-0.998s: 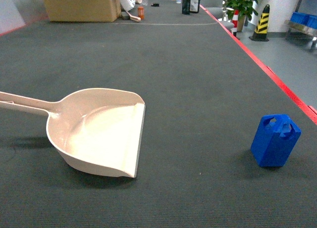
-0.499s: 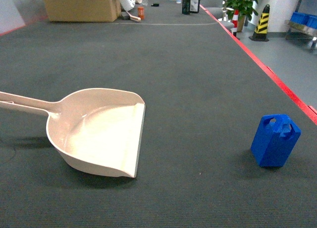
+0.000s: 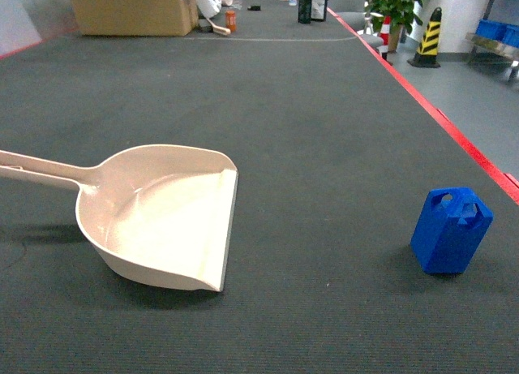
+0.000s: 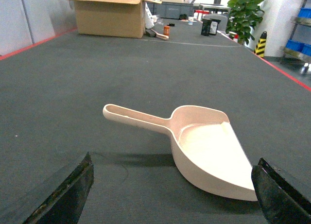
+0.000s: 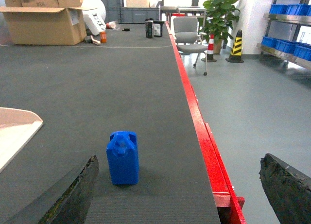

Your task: Place part in tray to right shelf

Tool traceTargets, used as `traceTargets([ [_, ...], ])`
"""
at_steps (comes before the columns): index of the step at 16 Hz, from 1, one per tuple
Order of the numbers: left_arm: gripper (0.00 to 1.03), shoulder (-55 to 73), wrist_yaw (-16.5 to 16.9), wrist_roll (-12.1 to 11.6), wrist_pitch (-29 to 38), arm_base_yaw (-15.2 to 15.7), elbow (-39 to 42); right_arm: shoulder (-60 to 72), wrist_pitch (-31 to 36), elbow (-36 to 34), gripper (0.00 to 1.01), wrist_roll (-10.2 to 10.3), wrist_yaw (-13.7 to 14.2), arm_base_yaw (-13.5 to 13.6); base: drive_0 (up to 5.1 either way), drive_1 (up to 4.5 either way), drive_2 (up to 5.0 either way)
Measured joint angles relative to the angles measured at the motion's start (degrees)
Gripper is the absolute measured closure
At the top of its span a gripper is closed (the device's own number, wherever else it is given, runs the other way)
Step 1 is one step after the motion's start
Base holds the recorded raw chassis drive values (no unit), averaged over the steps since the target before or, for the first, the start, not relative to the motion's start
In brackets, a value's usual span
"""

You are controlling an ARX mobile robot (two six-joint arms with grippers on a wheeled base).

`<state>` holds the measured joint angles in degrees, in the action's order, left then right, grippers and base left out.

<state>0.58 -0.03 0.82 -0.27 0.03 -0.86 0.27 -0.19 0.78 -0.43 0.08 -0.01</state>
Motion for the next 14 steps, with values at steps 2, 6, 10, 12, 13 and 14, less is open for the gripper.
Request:
traceTargets([
  [2, 0.05, 0.0, 0.0, 0.0, 0.0, 0.0, 0.0, 0.0, 0.0, 0.0, 0.03, 0.0, 0.0, 0.0, 0.0, 0.0, 0.0],
  [6, 0.05, 0.0, 0.0, 0.0, 0.0, 0.0, 0.0, 0.0, 0.0, 0.0, 0.03, 0.0, 0.0, 0.0, 0.0, 0.0, 0.0],
  [10, 0.05, 0.0, 0.0, 0.0, 0.0, 0.0, 0.0, 0.0, 0.0, 0.0, 0.03, 0.0, 0.0, 0.0, 0.0, 0.0, 0.0],
  [12, 0.05, 0.0, 0.0, 0.0, 0.0, 0.0, 0.0, 0.0, 0.0, 0.0, 0.03, 0.0, 0.0, 0.0, 0.0, 0.0, 0.0],
  [13, 0.05, 0.0, 0.0, 0.0, 0.0, 0.0, 0.0, 0.0, 0.0, 0.0, 0.03, 0.0, 0.0, 0.0, 0.0, 0.0, 0.0],
  [14, 0.05, 1.6, -2.3, 1.3, -6.0, -1.2, -1.6, 0.0, 0.0, 0.0, 0.03, 0.0, 0.0, 0.0, 0.0, 0.0, 0.0],
])
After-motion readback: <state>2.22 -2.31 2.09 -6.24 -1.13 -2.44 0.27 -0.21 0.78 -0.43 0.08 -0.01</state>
